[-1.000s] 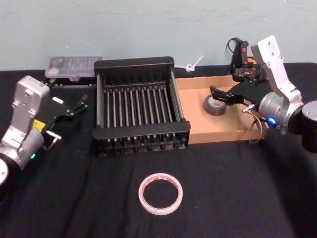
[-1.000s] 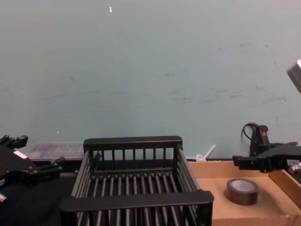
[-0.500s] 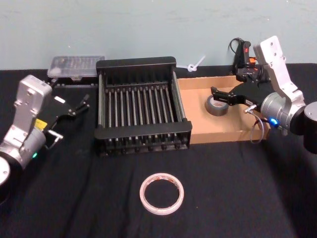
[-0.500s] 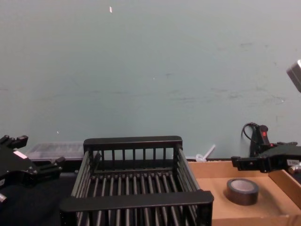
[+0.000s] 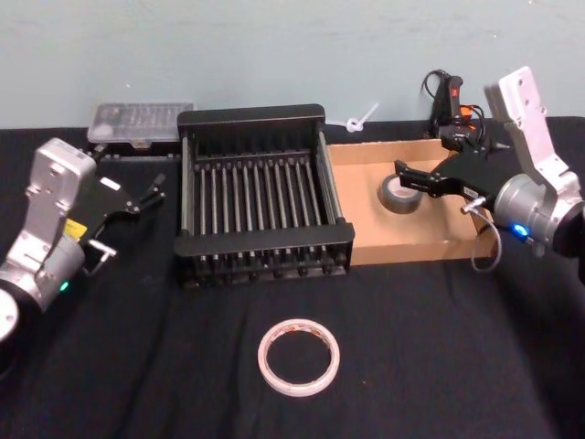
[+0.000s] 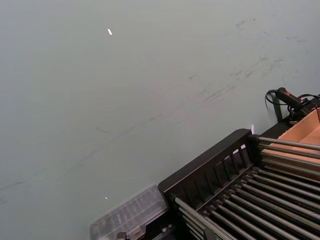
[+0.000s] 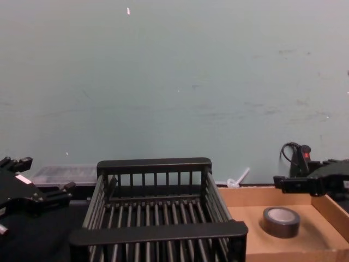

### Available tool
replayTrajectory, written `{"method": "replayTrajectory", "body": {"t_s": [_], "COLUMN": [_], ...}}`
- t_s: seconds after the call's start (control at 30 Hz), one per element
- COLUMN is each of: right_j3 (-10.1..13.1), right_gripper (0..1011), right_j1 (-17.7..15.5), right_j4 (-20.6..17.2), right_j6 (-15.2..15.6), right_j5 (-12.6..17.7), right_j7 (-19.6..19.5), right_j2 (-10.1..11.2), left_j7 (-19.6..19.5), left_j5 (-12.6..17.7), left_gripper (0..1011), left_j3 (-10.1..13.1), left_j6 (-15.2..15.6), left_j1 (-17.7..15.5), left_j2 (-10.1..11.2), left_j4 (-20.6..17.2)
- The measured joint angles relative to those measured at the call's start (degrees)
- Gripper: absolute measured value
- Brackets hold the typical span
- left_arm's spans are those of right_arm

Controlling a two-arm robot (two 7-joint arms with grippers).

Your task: Pick up the white tape and place it into the black box , Pick up the silver tape and place it into the brown box.

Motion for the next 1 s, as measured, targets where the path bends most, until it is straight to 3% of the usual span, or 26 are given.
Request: {"method": "replayTrajectory", "body": {"t_s": [0.23,0.4,0.67,0.83,1.0], "right_j3": [0.98,2.08,3.03,2.48,0.26], "right_gripper": [1002,1002,1002,1002,1003], "right_j1": [-4.48,-9.91,-16.31,-18.64,-18.93], "right_j4": [-6.06,-11.89,-17.45,-19.38,-19.66], "right_j6": [0.82,0.24,-0.60,-0.37,-0.51], "right_j5": [1.35,2.76,4.30,5.07,5.51], "right_j7": [0.87,1.54,2.21,3.15,5.22], "right_j2": [2.58,5.56,9.02,10.49,11.36], "left_j7": [0.00,0.00,0.00,0.00,0.00], "left_j5": [0.00,0.00,0.00,0.00,0.00], "left_gripper": [1002,1001,1001,1001,1001], "left_j3": [0.00,0.00,0.00,0.00,0.00], "left_j6": [0.00,0.00,0.00,0.00,0.00], "left_j1": [0.00,0.00,0.00,0.00,0.00], "left_j2": [0.00,0.00,0.00,0.00,0.00], "left_j4": [0.00,0.00,0.00,0.00,0.00]}}
